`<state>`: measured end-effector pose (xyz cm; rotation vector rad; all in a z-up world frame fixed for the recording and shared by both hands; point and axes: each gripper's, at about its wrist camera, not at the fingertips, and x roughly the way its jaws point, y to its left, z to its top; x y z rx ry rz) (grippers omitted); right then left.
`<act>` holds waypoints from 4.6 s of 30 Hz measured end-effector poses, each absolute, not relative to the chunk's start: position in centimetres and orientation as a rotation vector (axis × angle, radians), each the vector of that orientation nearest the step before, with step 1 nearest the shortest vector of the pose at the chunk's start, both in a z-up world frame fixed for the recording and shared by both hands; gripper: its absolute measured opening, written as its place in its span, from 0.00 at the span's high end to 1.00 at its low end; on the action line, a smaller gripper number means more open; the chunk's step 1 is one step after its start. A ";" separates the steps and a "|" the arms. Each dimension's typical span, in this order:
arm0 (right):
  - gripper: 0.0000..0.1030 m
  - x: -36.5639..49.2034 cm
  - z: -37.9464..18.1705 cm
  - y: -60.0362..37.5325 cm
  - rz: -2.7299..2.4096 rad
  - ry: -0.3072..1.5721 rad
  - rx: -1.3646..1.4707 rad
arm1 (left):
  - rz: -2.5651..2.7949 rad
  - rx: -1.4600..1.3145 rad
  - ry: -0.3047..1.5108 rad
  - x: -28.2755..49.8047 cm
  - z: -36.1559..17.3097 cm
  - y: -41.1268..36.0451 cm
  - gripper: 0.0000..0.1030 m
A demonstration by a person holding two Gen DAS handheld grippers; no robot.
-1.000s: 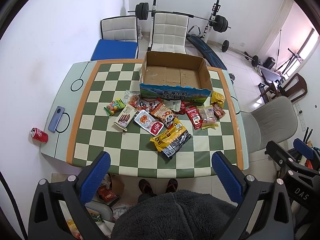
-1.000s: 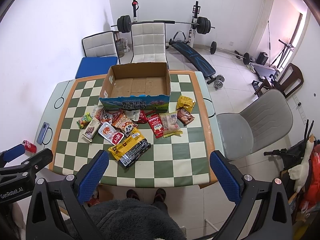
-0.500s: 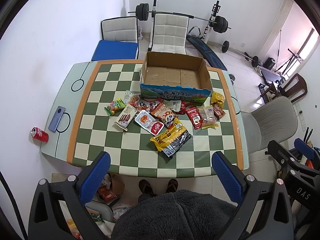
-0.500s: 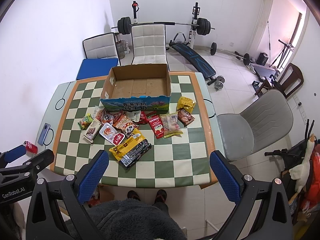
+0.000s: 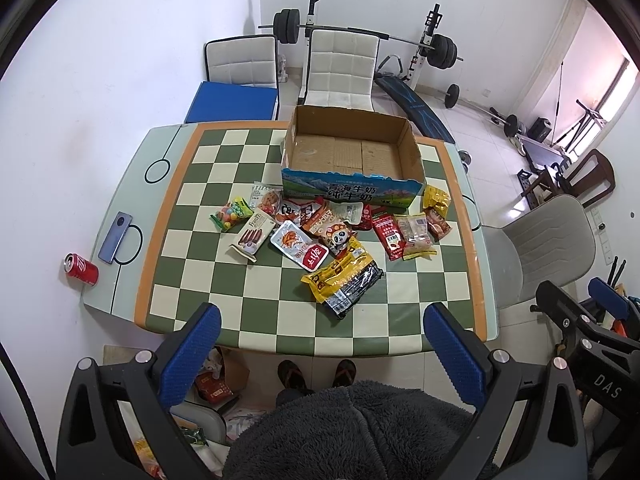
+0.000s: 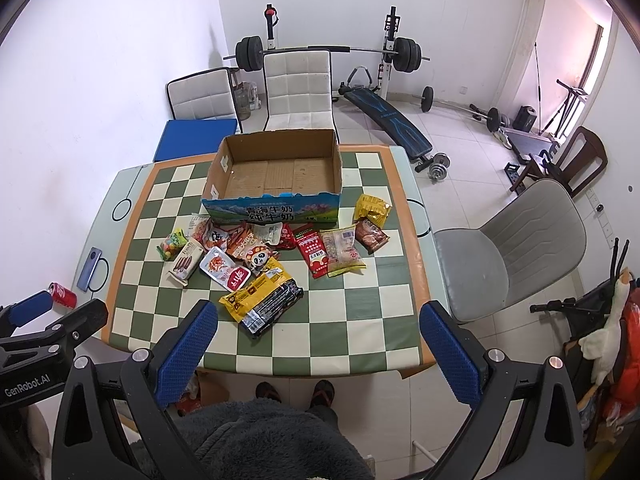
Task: Organize snacks
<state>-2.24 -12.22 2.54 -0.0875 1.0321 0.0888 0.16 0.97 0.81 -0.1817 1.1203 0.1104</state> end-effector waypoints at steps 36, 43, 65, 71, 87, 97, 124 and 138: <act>0.00 3.6 -6.2 -13.5 0.178 1.264 0.120 | 0.042 0.030 1.223 7.9 -10.1 1.0 0.00; 0.00 7.6 -17.3 -15.0 0.145 1.395 0.109 | -0.169 0.128 1.435 14.6 -21.5 -2.7 0.00; 0.00 18.7 -31.3 -19.4 0.101 1.562 0.094 | -0.227 0.419 1.700 17.9 -40.5 -10.2 0.07; 0.00 24.1 -33.1 -19.0 0.083 1.573 0.063 | -0.123 0.187 1.715 17.4 -39.9 -7.4 0.14; 0.35 31.0 -38.1 -16.2 0.036 1.653 0.039 | 0.042 -0.071 1.713 14.9 -36.5 -0.3 0.14; 0.52 26.0 -34.8 -18.0 0.100 1.623 0.084 | 0.093 -0.159 1.636 14.0 -30.6 3.2 0.15; 0.52 36.5 -18.3 -11.7 0.205 1.371 0.312 | 0.003 -0.289 1.474 38.9 -19.0 6.9 0.14; 0.52 49.5 -26.4 -6.4 0.087 1.464 0.309 | -0.067 -0.341 1.654 49.4 -28.9 8.2 0.14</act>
